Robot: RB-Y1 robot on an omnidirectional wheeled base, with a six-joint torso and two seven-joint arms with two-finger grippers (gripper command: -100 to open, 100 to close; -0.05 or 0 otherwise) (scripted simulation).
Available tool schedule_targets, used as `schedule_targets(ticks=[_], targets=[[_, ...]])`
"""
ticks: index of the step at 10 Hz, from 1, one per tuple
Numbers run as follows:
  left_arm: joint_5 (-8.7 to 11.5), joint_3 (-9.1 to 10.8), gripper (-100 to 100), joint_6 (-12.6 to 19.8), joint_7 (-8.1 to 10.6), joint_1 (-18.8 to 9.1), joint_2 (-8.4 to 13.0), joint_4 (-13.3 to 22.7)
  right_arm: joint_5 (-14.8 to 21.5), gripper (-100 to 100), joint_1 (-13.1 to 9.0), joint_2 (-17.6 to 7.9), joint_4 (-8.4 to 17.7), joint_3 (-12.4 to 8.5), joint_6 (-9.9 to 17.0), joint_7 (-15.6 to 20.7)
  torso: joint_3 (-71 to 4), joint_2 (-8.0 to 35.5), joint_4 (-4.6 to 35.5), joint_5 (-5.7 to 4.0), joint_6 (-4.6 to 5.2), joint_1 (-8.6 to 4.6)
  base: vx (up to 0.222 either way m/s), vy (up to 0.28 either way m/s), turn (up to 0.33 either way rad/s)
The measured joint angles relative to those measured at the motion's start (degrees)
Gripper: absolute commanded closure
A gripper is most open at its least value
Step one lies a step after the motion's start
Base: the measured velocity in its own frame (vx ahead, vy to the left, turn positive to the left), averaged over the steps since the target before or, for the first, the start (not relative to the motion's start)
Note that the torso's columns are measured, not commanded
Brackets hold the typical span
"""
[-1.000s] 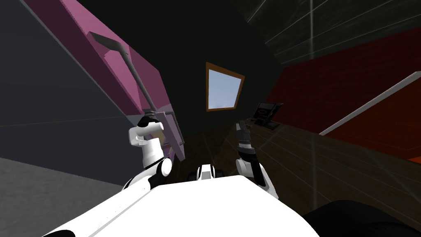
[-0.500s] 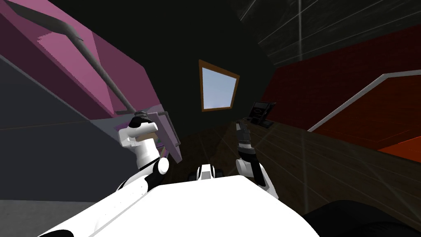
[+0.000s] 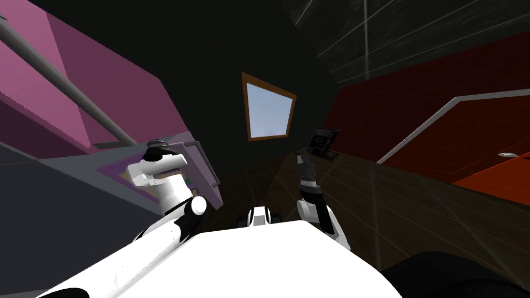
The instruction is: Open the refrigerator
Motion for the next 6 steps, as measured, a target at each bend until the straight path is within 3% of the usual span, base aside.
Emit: schedule_targets(ticks=[1, 3, 5, 6], targets=[[-1.7, 2.05, 100, -1.2, 0.52, -0.4, 1.0, 1.4, 0.0, 0, 0.0, 0.0, 0.0, 0.0, 0.0, 0.0, -0.2, -0.3, -0.2, -0.03, 0.05, -0.19, 0.191, -0.249, -0.118], [0.7, 5.26, 100, -0.4, 0.1, 2.2, 4.2, -0.5, 0.0, 0, 0.0, 0.0, 0.0, 0.0, 0.0, 0.0, 0.2, 0.3, 0.0, -0.11, -0.17, -0.31, 0.167, -0.232, -0.111], [-0.8, 6.52, 100, -1.3, 0.39, 0.7, 5.4, 0.3, 0.0, 0, 0.0, 0.0, 0.0, 0.0, 0.0, 0.0, 0.8, 1.0, -0.1, 0.37, -0.35, -0.17, 0.131, -0.125, -0.101], [-2.6, 7.96, 100, -2.2, 0.76, -0.7, 6.7, 1.8, 0.0, 0, 0.0, 0.0, 0.0, 0.0, 0.0, 0.0, 0.9, 1.0, -0.1, 0.47, -0.39, -0.52, 0.08, -0.097, -0.031]])
